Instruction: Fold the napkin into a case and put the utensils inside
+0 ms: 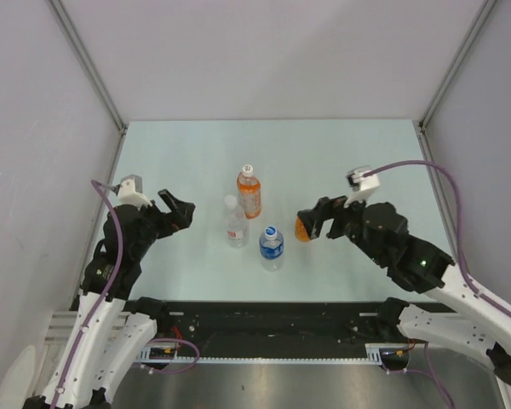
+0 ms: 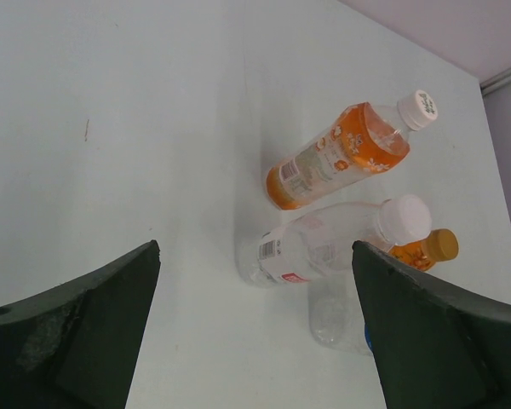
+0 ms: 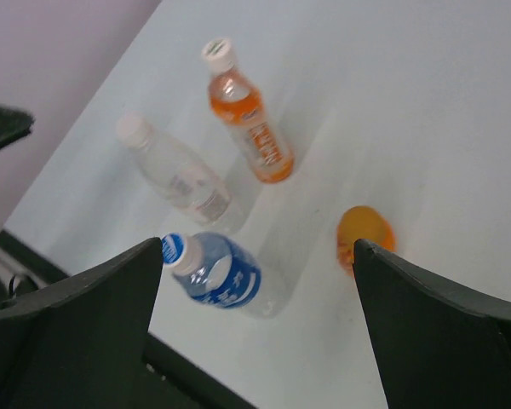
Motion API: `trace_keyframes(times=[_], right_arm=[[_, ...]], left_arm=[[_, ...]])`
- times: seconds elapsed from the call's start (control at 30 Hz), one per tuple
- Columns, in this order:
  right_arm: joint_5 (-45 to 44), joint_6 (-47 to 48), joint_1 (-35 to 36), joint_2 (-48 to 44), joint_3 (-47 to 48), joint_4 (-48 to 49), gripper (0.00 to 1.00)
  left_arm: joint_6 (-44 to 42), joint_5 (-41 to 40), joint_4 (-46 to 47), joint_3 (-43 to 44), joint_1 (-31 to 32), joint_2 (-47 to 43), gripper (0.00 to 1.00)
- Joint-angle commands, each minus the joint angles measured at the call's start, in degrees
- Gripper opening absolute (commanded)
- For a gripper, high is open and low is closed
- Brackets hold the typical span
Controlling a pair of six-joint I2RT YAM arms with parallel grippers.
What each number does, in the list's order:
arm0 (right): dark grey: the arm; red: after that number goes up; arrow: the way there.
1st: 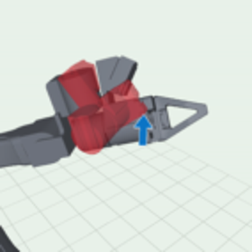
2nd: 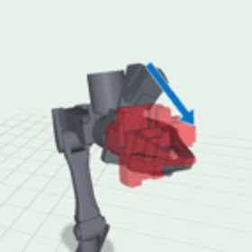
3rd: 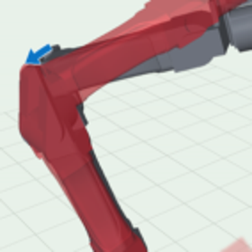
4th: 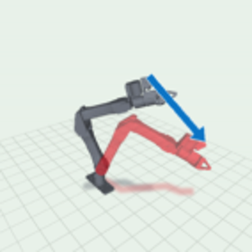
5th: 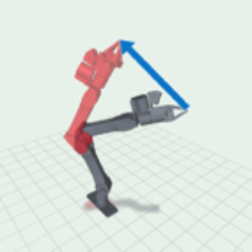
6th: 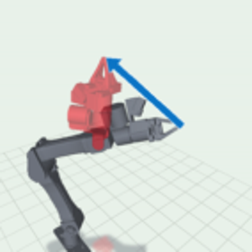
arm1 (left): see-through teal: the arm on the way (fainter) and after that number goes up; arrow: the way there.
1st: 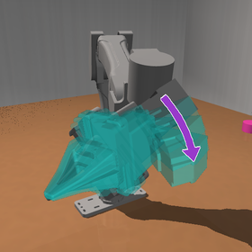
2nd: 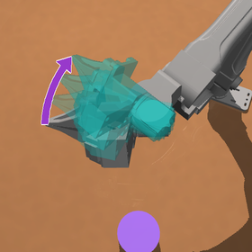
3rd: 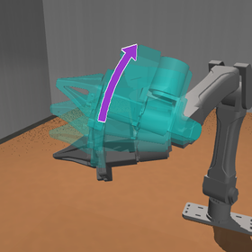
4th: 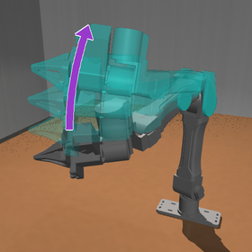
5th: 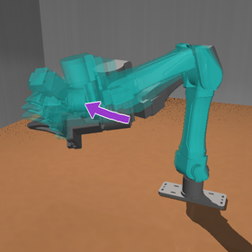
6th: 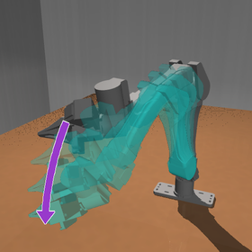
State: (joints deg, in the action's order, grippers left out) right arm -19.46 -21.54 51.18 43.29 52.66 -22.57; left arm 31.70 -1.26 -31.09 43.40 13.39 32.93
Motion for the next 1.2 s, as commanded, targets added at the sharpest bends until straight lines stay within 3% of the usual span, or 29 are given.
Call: trace_keyframes(times=[0.0, 0.2, 0.67, 0.9, 1.03, 1.17], right_arm=[[-0.6, 2.5, 10.0, 6.0, 2.9, 1.5, 0.97], [-6.4, 3.5, 18.2, 12.6, 4.8, 1.5, 1.00], [-8.8, 4.5, 18.4, 22.2, 4.9, 5.5, 0.98], [-7.9, 4.5, 17.0, 24.6, 4.9, 8.3, 0.84], [-6.9, 3.9, 16.4, 25.6, 4.8, 8.2, 0.65], [-6.4, 3.8, 16.0, 26.1, 4.9, 8.2, 0.57]], left_arm=[[-1.4, -2.3, -0.6, -2.1, 0.1, -1.2, 0.97], [-1.6, -3.5, -1.6, -2.5, 0.1, -1.0, 1.00], [-1.1, -1.0, -1.3, -3.1, 0.1, -1.3, 0.99], [-1.1, -1.0, -1.4, -3.1, 0.1, -1.6, 0.98], [-1.1, -1.0, -1.3, -3.2, 0.1, -1.7, 0.98], [-1.3, -1.0, -1.2, -3.3, 0.1, -1.6, 0.98]])
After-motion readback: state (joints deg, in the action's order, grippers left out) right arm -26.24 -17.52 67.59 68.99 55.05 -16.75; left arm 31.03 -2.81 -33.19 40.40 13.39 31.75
